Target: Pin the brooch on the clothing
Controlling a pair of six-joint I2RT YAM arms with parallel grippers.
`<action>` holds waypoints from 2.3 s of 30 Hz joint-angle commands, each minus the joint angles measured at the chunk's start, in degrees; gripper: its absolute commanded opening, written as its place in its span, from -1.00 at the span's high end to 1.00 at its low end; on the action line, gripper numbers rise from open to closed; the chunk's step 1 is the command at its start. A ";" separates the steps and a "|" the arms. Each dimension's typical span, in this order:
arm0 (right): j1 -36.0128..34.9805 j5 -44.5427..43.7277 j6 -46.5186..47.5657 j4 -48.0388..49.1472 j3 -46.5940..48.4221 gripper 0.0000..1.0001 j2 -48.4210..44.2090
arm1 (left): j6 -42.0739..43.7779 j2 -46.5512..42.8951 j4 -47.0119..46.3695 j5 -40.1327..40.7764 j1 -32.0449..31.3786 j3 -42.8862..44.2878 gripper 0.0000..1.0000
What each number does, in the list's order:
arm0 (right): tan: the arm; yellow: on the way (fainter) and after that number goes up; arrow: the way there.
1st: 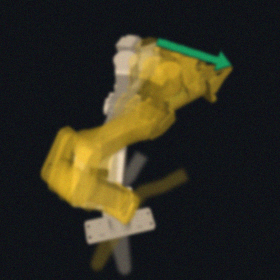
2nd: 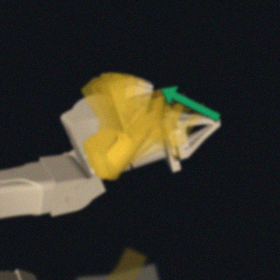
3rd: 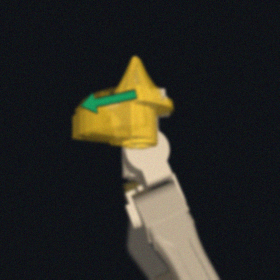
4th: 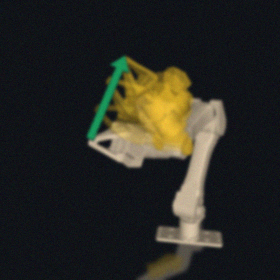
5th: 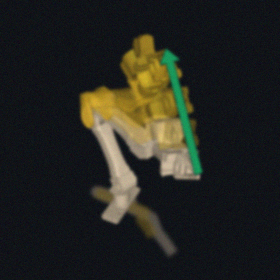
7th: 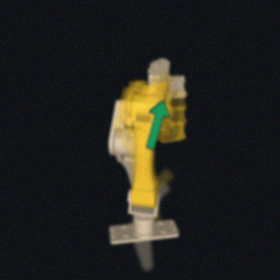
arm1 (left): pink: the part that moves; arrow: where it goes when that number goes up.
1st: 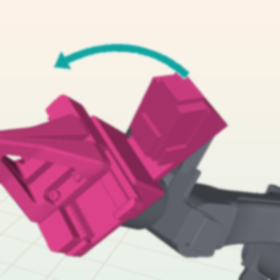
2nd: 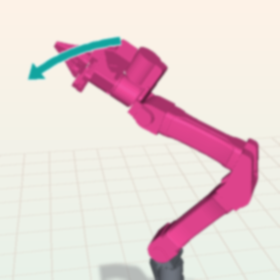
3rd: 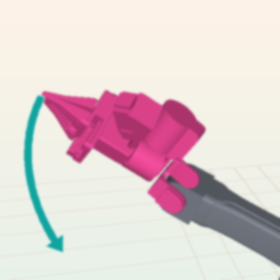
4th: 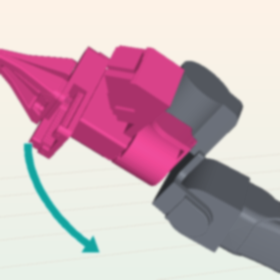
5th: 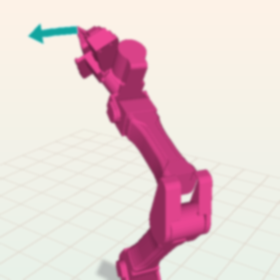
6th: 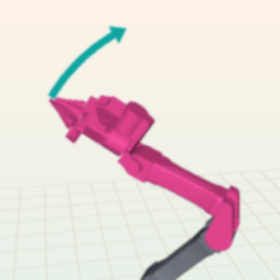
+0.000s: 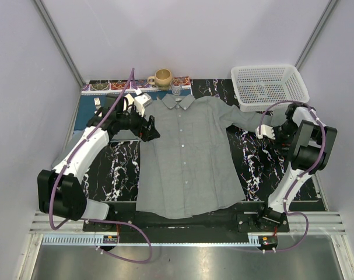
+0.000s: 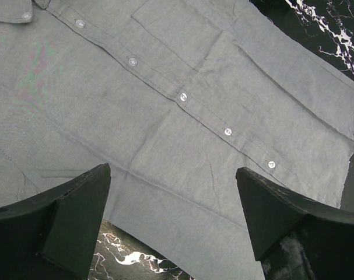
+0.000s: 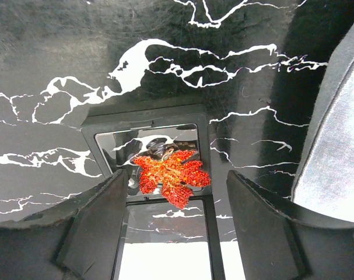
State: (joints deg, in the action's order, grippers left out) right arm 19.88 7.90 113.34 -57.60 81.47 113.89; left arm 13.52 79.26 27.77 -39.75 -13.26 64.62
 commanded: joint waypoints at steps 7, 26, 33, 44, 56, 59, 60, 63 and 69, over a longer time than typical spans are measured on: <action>-0.81 -1.22 12.61 0.30 2.90 -0.27 1.78 | 0.28 0.89 -0.61 -2.09 -0.19 2.71 -0.84; -1.07 3.26 14.19 -4.80 1.76 -0.03 -5.78 | -0.25 1.07 -0.52 -2.70 -0.19 3.32 -0.83; -3.17 10.53 12.00 -9.45 3.34 -0.04 -10.51 | -1.47 0.63 -0.78 -2.97 -0.28 3.06 -0.83; -21.44 30.41 -15.76 -11.76 13.88 -0.05 -18.43 | -26.94 -6.66 -19.23 -10.26 -0.10 -6.60 -0.79; -46.67 27.45 -49.78 10.48 13.45 -0.04 -23.89 | -57.63 -6.32 -42.09 -4.99 -2.83 -9.17 -0.61; -50.81 24.54 -54.53 13.12 13.45 -0.04 -23.80 | -57.21 -5.79 -41.75 -3.32 -5.02 -7.59 -0.63; -51.51 24.01 -56.54 13.48 13.71 -0.04 -23.71 | -56.24 -5.35 -40.18 -2.36 -6.33 -7.14 -0.64; -53.63 22.51 -59.36 14.18 14.50 -0.04 -23.27 | -56.67 -4.65 -39.81 -1.30 -8.18 -6.96 -0.67; -56.17 21.28 -61.22 14.54 14.16 -0.04 -23.88 | -57.20 -3.33 -39.81 0.10 -10.65 -6.79 -0.61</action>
State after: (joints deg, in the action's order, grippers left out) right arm -34.68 30.92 56.27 -45.82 93.65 91.90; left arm -41.93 75.22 -9.13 -42.09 -22.94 55.37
